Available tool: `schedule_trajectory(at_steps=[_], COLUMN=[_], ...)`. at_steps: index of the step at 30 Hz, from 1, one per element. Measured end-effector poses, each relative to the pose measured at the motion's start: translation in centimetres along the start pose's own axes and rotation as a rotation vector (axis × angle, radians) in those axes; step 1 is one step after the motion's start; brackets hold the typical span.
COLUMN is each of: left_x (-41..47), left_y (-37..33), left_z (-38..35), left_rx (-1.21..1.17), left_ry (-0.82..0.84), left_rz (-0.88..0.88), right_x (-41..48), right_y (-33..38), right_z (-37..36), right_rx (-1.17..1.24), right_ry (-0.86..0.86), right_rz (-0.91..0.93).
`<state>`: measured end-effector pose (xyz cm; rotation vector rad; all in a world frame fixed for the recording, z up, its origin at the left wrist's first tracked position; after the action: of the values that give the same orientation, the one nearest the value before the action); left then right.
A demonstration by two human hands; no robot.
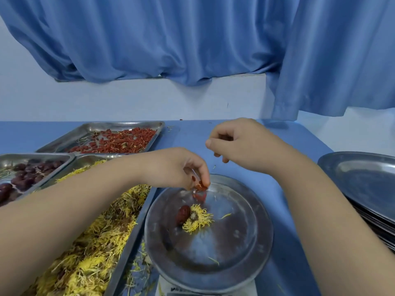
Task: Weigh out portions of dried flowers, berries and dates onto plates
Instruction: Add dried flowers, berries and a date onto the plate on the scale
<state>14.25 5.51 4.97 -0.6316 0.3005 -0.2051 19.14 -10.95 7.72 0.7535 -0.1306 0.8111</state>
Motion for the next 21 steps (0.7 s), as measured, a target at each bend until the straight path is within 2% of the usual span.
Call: schedule_trajectory(at_steps=[6, 11, 17, 21], left_x=[-0.7, -0.5, -0.4, -0.6], left_y=[-1.2, -1.0, -0.4, -0.3], left_z=[-0.5, -1.7, -1.7, -1.8], left_rx=[0.097, 0.037, 0.044, 0.003], left_ry=[-0.126, -0.192, -0.234, -0.251], left_rz=[-0.018, -0.013, -0.036, -0.039], right_x=[-1.1, -3.5, -9.0, -12.7], right_y=[1.2, 2.4, 0.8, -0.4], right_z=[1.9, 1.5, 0.1, -1.1], right_rx=[0.015, 0.104, -0.016, -0.049], right_ry=[-0.108, -0.213, -0.242, -0.273], right_rz=[-0.035, -0.025, -0.085, -0.005])
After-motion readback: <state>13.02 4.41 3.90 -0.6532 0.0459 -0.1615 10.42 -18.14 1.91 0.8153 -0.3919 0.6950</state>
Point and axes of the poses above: each hand's wrist, its own x-axis towards the middle knuckle, its own z-axis out of the back of the hand, y = z × x, the point moved 2 cm from there along x, towards the middle knuckle, and after that the axes turned 2 degrees about z, right-handed, at the moved point
